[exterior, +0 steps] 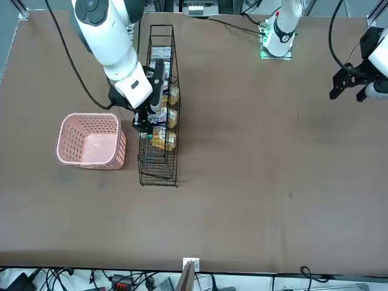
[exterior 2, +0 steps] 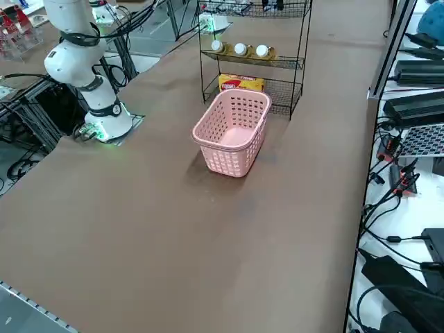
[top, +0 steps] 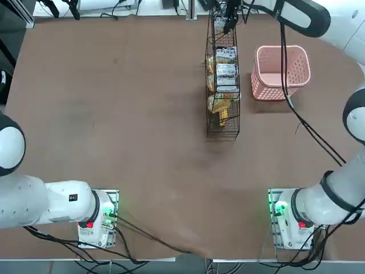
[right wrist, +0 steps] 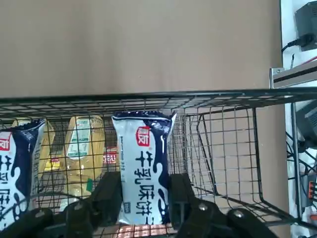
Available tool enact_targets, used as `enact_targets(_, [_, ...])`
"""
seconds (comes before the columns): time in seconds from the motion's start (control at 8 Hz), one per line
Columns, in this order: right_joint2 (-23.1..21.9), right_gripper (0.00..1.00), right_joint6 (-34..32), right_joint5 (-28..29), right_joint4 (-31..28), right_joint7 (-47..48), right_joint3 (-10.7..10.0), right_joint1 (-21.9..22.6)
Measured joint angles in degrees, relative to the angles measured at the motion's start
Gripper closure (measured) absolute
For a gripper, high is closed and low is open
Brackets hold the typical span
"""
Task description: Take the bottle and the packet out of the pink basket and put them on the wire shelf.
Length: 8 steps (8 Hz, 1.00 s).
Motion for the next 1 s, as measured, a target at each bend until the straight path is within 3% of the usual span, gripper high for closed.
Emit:
enact_targets(0.25, [-0.07,0.1,0.05,0.0,0.0,0.0,0.0,0.0])
enact_targets(0.38, [-0.15,0.0,0.05,0.0,0.01,0.0,0.0,0.0])
enact_targets(1.0, [-3.01,0.0,-1.38,2.68,0.35,0.13,-0.29,-1.37])
